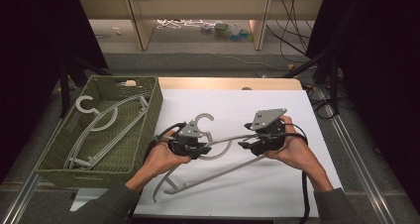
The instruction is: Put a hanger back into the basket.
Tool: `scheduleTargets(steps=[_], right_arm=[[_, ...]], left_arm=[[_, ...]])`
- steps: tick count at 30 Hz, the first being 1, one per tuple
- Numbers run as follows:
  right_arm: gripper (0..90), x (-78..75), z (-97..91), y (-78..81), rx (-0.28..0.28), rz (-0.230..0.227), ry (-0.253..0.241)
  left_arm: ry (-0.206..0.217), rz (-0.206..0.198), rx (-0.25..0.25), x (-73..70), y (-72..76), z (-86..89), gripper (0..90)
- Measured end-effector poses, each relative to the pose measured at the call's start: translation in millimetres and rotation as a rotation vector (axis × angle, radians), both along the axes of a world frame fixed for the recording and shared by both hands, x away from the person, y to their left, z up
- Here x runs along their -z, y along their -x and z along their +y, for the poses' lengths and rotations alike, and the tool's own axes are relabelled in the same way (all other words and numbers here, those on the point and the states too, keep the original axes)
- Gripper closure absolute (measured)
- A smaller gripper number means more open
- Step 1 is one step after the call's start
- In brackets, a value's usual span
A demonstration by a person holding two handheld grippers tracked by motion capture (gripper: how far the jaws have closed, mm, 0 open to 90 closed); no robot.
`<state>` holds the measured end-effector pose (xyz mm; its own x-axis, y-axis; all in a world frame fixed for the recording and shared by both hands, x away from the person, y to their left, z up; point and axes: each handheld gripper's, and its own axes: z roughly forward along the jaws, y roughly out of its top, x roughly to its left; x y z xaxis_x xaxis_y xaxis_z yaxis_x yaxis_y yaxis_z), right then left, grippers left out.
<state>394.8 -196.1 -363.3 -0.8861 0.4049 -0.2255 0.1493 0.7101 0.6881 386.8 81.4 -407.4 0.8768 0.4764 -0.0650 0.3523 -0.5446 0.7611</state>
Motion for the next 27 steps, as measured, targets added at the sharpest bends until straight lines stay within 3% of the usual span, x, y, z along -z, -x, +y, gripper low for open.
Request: scheduleTargets(steps=[7, 13, 19, 27], right_arm=[[32.0, -2.8, -6.9, 6.5, 0.103, -0.039, -0.135], [30.3, -2.0, -15.1, 14.7, 0.168, -0.066, -0.214], [30.0, 5.0, -21.2, 21.3, 0.240, -0.110, -0.264], [28.9, 10.7, -22.2, 32.0, 0.249, -0.099, -0.287]], left_arm=[[0.038, -0.003, -0.048, -7.5, -1.5, 18.0, 81.9], [0.073, 0.012, -0.089, -12.7, -3.5, 31.3, 81.8], [0.087, 0.004, -0.101, -19.1, -4.8, 40.7, 81.8], [0.113, -0.002, -0.125, -29.1, -5.8, 51.6, 81.8]])
